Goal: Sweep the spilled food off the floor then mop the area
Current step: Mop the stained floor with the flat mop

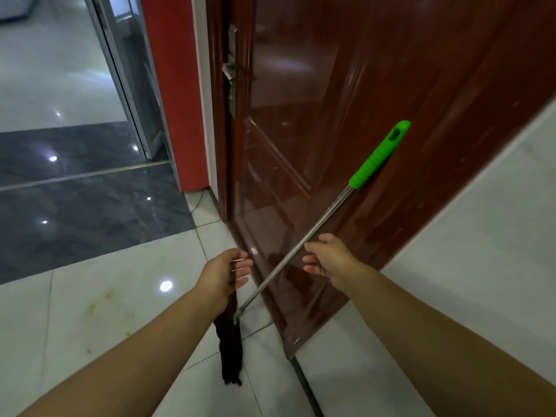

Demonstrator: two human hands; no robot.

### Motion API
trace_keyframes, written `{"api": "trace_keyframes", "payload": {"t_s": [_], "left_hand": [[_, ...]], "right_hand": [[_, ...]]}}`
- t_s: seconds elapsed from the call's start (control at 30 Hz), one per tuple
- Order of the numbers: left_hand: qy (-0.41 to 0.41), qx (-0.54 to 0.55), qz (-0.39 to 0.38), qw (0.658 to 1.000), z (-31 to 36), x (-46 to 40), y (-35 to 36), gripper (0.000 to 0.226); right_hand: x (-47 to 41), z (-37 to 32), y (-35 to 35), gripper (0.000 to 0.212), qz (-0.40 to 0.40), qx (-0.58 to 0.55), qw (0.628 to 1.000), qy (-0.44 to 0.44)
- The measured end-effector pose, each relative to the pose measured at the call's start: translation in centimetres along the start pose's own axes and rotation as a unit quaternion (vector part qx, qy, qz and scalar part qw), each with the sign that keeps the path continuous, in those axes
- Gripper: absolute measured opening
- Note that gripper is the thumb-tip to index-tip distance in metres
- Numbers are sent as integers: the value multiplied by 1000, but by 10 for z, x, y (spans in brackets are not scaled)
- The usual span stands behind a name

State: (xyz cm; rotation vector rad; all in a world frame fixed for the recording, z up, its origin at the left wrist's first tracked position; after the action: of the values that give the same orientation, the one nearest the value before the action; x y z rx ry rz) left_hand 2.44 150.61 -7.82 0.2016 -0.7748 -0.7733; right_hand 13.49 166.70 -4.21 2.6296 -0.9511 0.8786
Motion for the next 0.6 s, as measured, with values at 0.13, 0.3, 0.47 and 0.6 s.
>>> {"api": "trace_keyframes", "payload": {"t_s": [0.13, 0.3, 0.47, 0.6], "left_hand": [[3, 8, 12, 1000, 3, -13, 4, 24], [9, 25, 38, 999, 2, -17, 6, 27], [11, 48, 59, 997, -8, -13, 11, 27], [16, 81, 91, 992, -19, -11, 15, 26]], "right_hand": [[-28, -9, -2, 74, 19, -18, 1000, 0], [-47, -16, -10, 64, 8, -72, 997, -6], [-64, -20, -22, 47, -10, -78, 997, 4], [-78, -16, -22, 28, -2, 69, 997, -40]]}}
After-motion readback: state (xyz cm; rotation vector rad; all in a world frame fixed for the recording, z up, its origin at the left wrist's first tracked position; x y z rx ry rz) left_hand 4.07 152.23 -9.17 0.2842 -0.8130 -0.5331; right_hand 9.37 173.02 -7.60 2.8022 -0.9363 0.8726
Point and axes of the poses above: each hand's wrist, its own x-axis away from the middle knuckle, its own y-axis out of the palm, z = x × y, the point moved 2 cm from there along -x, towards the middle knuckle, and after that the axes turned 14 degrees about -z, right-handed, at the moved point
